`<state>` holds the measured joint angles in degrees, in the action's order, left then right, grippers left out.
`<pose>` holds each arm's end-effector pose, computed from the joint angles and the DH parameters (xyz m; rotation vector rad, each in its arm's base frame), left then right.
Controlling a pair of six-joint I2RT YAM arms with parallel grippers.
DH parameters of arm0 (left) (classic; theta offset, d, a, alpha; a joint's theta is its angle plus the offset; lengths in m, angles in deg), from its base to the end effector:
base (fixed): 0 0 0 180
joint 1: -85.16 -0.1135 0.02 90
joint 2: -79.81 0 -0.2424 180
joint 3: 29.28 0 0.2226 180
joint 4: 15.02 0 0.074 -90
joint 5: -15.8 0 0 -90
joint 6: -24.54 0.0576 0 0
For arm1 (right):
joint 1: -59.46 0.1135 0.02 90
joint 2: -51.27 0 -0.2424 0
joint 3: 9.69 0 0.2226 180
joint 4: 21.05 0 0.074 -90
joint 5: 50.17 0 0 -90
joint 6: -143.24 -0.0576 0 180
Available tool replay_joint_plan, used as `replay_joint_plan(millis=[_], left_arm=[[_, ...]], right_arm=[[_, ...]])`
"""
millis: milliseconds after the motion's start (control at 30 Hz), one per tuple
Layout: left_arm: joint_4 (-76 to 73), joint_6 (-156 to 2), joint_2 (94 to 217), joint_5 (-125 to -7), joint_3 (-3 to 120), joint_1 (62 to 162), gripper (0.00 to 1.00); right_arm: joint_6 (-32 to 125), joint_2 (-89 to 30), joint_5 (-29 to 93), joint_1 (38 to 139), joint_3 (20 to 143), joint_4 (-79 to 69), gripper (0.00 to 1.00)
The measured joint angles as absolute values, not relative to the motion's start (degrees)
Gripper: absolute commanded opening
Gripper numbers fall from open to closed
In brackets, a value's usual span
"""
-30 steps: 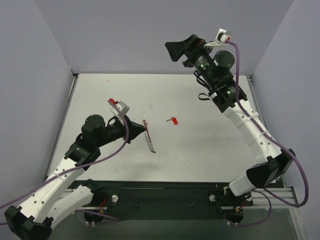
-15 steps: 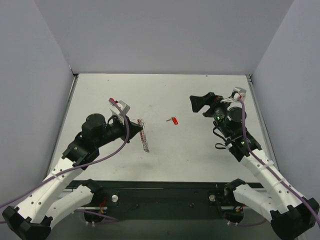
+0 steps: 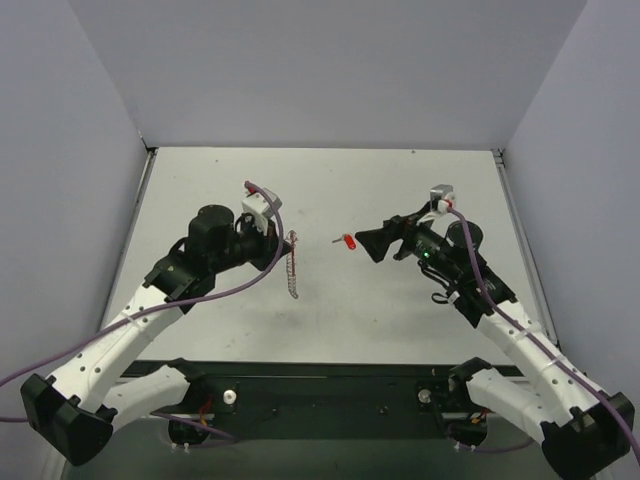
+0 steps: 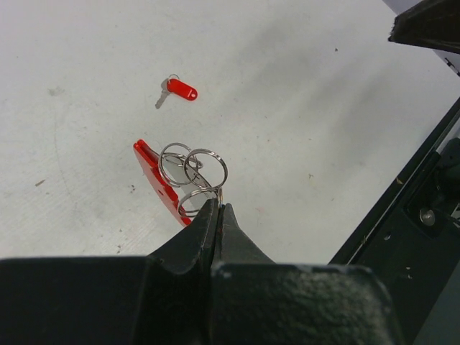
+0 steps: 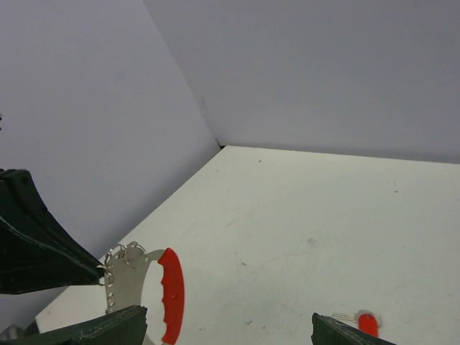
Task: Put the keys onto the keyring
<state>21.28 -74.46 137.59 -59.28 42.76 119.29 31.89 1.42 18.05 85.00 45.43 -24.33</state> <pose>0.1793 -0.1395 0.3247 0.6103 1.9230 -0.7426 0.1816 0.1104 0.3382 -0.3807 1.4521 0.9357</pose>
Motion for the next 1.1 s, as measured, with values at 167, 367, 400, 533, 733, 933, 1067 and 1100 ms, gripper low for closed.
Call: replay_joint_plan(millis=[167,367,400,533,733,933,1067,1100], left_arm=[[20.7,-73.0,138.2,-57.4,42.6,120.8,0.0],[18.5,-72.1,138.0,-55.1,42.2,123.0,0.0],[18.3,-71.9,138.1,-54.8,42.2,123.4,0.0],[18.5,-70.5,140.4,-55.0,43.4,125.4,0.0],[18.5,-69.1,142.5,-57.0,44.8,128.6,0.0],[18.4,-68.5,142.5,-58.0,46.0,129.8,0.0],[18.4,-68.1,142.5,-58.3,46.3,130.4,0.0],[18.4,-68.0,142.5,-58.4,46.3,130.5,0.0]], right_arm=[[27.9,-5.1,11.1,85.0,46.3,-27.5,0.96],[21.2,-8.4,4.7,85.9,47.2,-33.9,0.84],[20.5,-9.0,3.7,86.2,47.7,-34.4,0.82],[18.4,-12.2,-0.1,88.7,51.3,-35.7,0.7],[18.8,-14.4,-2.0,91.9,54.4,-34.1,0.6],[19.6,-16.0,-2.2,92.2,55.2,-30.3,0.54],[20.3,-16.1,-1.5,92.2,55.2,-28.0,0.47],[20.4,-16.1,-1.5,92.2,55.2,-27.7,0.46]])
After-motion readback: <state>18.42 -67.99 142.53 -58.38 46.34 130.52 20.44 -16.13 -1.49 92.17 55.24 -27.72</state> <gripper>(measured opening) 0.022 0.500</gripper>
